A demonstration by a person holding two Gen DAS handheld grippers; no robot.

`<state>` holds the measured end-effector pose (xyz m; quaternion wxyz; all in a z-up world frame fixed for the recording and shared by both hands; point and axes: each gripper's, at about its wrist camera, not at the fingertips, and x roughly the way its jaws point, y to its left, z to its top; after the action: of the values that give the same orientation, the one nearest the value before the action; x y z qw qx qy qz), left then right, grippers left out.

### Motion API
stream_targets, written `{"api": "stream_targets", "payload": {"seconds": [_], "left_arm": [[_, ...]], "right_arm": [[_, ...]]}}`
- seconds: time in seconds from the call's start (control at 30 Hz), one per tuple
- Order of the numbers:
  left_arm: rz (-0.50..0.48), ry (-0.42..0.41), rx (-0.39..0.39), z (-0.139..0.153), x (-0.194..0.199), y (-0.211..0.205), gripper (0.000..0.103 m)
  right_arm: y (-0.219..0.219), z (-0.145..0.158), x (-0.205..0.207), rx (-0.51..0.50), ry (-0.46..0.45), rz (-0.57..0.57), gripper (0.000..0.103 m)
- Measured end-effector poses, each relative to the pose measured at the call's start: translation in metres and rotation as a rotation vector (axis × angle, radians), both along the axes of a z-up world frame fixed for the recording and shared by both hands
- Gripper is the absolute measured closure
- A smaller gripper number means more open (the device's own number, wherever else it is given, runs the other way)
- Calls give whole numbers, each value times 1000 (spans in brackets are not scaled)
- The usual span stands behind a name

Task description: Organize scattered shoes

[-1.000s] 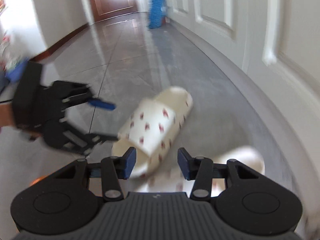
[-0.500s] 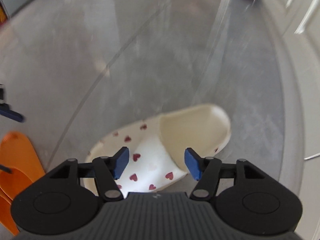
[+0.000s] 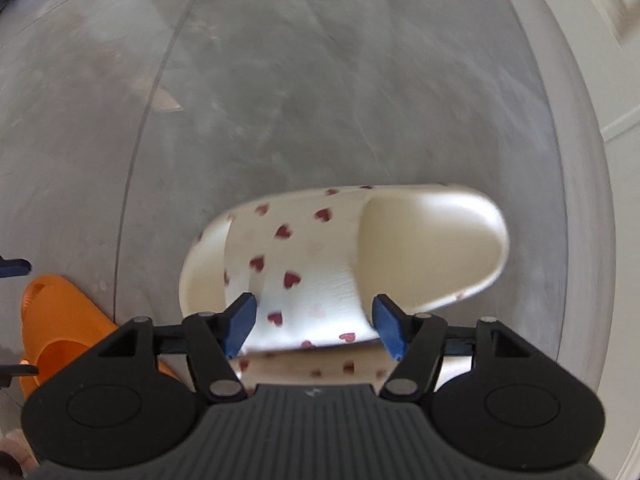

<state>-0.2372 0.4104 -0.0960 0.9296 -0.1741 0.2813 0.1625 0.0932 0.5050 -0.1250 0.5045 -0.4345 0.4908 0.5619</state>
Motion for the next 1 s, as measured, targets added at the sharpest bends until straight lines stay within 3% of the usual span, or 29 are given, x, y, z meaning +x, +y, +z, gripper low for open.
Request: {"api": "stream_targets", "payload": {"seconds": [0.1, 0.23, 0.4, 0.6, 0.73, 0.87, 0.93, 1.0], "left_arm": [[-32, -9, -9, 2, 9, -1, 31], [-84, -32, -26, 1, 26, -1, 31], [-136, -85, -76, 4, 52, -1, 30], [-273, -121, -124, -1, 91, -21, 30], [-367, -139, -200, -8, 124, -47, 30], [-455, -70, -265, -21, 166, -86, 29], [-536, -36, -284, -26, 191, -117, 29], [-597, 13, -254, -30, 212, -147, 29]], "right_arm": [[-14, 0, 0, -1, 13, -35, 27], [-29, 3, 10, 70, 54, -97, 28], [-61, 28, 35, 333, 169, -272, 28], [-141, 59, 48, 475, 176, -409, 28], [-255, 85, 44, 460, 130, -487, 28], [-366, 100, 28, 361, 65, -594, 28], [-433, 119, 12, 293, 12, -698, 28], [-476, 130, -2, 250, -5, -804, 28]]}}
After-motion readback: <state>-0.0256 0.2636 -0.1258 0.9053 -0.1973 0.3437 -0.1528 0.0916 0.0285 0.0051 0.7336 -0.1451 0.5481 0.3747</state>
